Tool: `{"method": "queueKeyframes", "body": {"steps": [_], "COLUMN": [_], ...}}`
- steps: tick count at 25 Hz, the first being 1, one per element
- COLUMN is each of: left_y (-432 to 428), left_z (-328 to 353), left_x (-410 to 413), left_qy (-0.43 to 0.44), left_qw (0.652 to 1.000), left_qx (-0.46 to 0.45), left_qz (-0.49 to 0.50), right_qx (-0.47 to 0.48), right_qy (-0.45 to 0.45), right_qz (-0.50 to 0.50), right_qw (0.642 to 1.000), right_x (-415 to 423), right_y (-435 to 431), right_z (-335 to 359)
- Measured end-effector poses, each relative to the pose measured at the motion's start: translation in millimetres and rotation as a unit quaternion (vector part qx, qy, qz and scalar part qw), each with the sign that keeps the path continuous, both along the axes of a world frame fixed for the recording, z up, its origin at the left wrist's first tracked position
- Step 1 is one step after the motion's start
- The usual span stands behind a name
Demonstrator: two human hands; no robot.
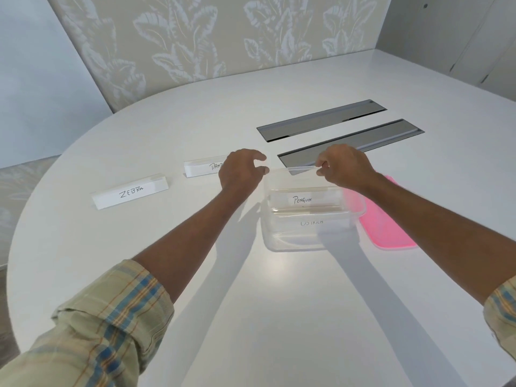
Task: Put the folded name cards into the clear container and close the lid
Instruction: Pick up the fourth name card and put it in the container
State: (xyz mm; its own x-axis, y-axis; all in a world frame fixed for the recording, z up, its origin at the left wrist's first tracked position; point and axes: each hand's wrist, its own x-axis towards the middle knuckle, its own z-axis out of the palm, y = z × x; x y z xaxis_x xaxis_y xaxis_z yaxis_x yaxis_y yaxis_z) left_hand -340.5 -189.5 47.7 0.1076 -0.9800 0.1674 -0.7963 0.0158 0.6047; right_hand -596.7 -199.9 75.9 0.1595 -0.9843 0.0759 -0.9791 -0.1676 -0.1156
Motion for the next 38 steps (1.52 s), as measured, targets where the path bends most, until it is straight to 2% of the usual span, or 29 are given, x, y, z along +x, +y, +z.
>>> {"method": "queueKeyframes", "body": {"steps": [7,13,19,24,29,38], "left_y": [18,43,52,54,46,26], "left_z": [12,6,-11,-34,-63,-86], "left_x": [107,220,319,371,399,400], "left_qy": [0.033,0.027,0.129,0.150,0.165,0.223], "left_qw": [0.993,0.979,0.941,0.923,0.921,0.911], "left_qx": [-0.013,0.008,0.024,0.024,0.040,0.042], "left_qz": [0.112,0.204,0.311,0.353,0.351,0.345], "right_qx": [-0.023,0.000,0.053,0.075,0.095,0.099], "right_qy": [-0.100,-0.124,-0.181,-0.215,-0.246,-0.287], "right_qz": [0.074,0.140,0.157,0.146,0.113,0.064], "right_qw": [0.992,0.982,0.969,0.963,0.958,0.951], "right_x": [119,241,327,368,394,401], "right_y": [-15,-28,-43,-63,-81,-89], "right_z": [28,22,-10,-43,-79,-108]}}
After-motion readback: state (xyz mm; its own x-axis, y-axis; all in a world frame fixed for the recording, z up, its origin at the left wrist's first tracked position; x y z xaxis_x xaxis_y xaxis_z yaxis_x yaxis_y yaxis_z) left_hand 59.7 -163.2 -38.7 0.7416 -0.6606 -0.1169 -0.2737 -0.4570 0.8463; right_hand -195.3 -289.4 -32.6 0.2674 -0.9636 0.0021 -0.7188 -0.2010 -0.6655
